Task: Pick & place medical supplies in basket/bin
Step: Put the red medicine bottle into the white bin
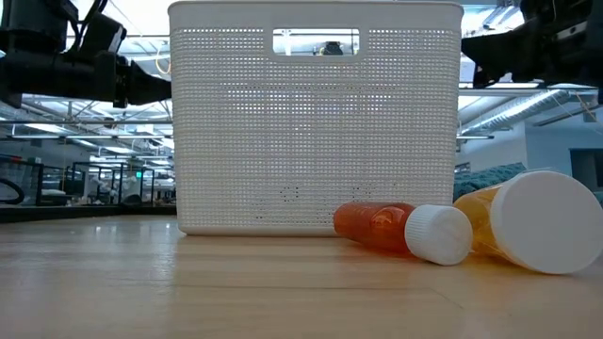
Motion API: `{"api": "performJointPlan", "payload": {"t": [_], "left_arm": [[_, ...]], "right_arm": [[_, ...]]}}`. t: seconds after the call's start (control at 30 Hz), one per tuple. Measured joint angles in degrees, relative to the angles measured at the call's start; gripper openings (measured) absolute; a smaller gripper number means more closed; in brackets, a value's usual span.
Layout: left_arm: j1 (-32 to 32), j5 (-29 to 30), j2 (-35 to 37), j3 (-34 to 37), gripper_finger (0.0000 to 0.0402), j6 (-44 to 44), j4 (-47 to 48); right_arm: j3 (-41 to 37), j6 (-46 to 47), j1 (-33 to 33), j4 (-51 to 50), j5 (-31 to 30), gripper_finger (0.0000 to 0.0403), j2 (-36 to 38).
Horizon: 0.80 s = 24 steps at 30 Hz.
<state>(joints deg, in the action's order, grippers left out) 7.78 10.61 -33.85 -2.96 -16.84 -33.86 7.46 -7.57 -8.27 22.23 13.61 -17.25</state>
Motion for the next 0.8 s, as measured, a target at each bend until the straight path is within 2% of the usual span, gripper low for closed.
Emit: {"api": "performJointPlan", "payload": {"t": [0.23, 0.37, 0.47, 0.6, 0.8], "left_arm": [[0.0, 0.0, 0.0, -0.3, 0.0035, 2.6, -0.2], [-1.8, 0.1, 0.0, -4.6, 0.0035, -0.1, 6.9], [-5.5, 3.1, -1.0, -11.2, 0.0035, -2.4, 15.6], [-12.1, 7.9, -4.7, -23.5, 0.0035, -6.2, 26.8], [-21.1, 9.5, -16.6, -40.8, 0.0035, -6.9, 36.9]], "right_arm": [[0.0, 0.1, 0.0, 0.6, 0.0, 0.0000, 0.0], [0.0, 0.0, 0.0, 0.7, 0.0, 0.0000, 0.0], [0.0, 0.0, 0.0, 1.6, 0.0, 0.0000, 0.0], [0.0, -0.2, 0.0, 2.2, 0.0, 0.0000, 0.0], [0.0, -0.4, 0.0, 3.2, 0.2, 0.0000, 0.0]]}}
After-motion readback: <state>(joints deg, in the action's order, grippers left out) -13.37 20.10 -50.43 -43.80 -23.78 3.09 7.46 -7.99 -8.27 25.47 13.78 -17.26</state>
